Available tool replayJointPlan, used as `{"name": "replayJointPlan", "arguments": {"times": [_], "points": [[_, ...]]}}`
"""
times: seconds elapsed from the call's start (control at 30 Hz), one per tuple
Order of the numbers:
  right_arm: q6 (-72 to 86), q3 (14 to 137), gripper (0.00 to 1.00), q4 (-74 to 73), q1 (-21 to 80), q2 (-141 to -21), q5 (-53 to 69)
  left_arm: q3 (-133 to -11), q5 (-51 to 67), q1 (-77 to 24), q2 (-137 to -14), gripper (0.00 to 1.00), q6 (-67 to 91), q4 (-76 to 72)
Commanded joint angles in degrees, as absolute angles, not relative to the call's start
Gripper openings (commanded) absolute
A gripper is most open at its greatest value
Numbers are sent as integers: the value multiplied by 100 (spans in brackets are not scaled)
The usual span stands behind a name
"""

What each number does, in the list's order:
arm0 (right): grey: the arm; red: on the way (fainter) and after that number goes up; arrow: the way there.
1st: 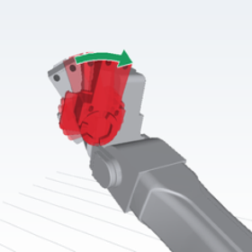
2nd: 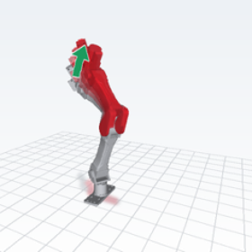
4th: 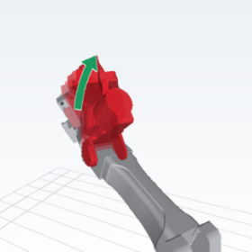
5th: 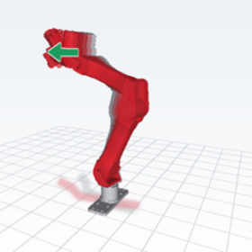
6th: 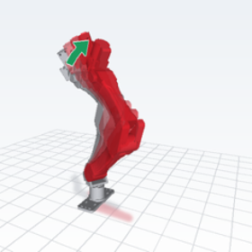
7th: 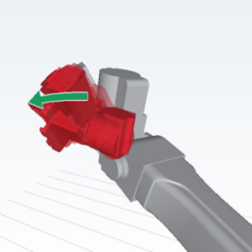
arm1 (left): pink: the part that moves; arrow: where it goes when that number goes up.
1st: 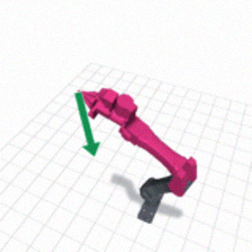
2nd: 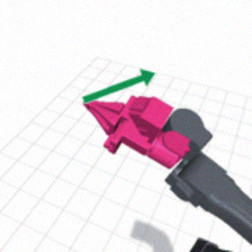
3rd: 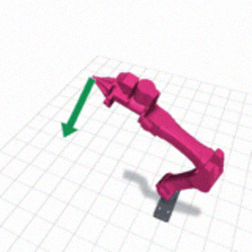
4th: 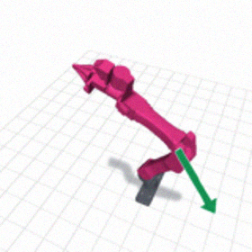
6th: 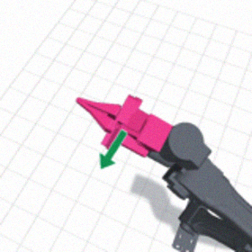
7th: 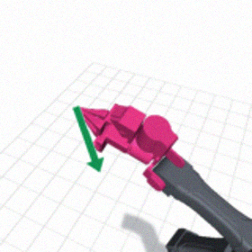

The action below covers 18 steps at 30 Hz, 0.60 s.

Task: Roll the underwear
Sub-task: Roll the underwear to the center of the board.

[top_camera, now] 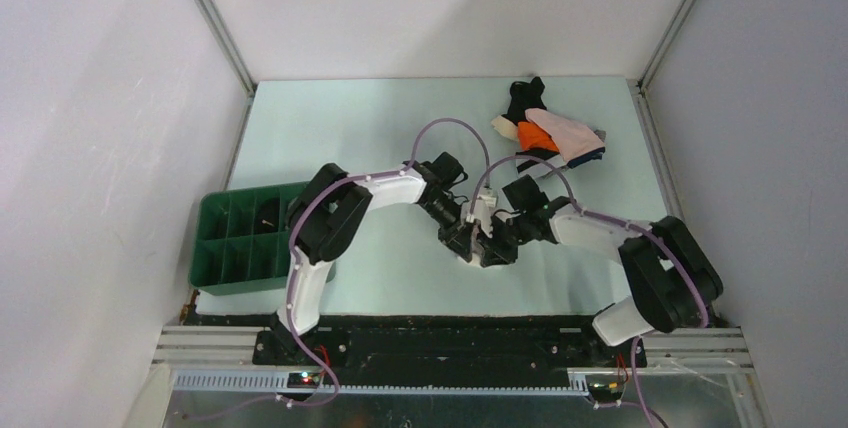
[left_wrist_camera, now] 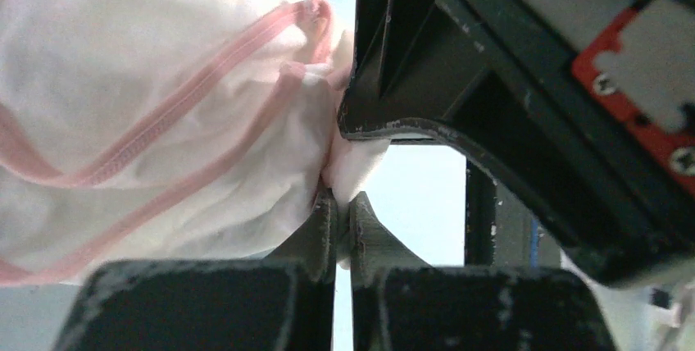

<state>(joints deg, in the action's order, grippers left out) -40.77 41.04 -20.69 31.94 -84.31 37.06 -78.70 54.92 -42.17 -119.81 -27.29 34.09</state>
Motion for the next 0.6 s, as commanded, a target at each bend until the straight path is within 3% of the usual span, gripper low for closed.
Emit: {"name": "replayJointPlan", "arguments": {"times": [0.0, 0.57], "points": [[-3635, 4203, 0, -3395, 2672, -9015, 3591, -8072, 5539, -4054, -12121, 0, -2342, 3850], [-3484, 5206, 0, -4304, 1993, -9880, 3972, -8864, 5965, -3823, -12599, 0, -589, 3174]]}}
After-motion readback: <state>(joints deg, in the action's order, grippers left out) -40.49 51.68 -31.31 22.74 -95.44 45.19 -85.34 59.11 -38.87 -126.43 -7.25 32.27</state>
